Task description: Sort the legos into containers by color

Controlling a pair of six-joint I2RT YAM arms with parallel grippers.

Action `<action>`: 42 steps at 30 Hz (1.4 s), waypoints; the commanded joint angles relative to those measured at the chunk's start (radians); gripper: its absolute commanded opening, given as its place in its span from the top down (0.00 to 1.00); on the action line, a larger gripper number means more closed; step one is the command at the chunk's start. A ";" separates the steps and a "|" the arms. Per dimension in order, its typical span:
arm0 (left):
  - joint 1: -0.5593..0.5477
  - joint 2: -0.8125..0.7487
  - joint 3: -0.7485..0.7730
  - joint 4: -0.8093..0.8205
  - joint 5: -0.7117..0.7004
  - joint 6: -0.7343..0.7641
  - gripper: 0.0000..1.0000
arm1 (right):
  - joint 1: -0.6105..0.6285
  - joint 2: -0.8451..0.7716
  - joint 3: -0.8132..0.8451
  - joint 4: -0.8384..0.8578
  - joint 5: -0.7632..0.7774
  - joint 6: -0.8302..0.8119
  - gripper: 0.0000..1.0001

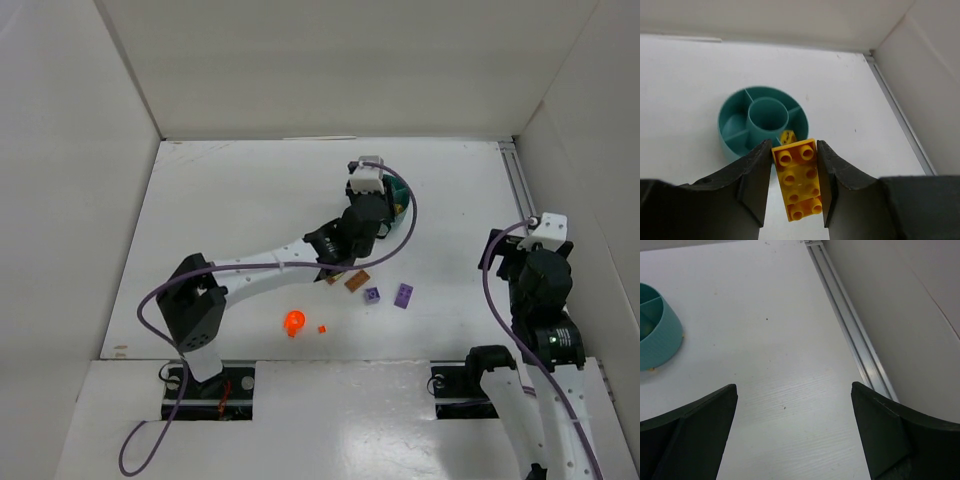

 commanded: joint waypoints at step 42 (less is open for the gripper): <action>0.323 0.531 0.364 0.410 1.137 0.468 0.94 | -0.004 -0.080 -0.098 0.183 -0.037 -0.051 0.00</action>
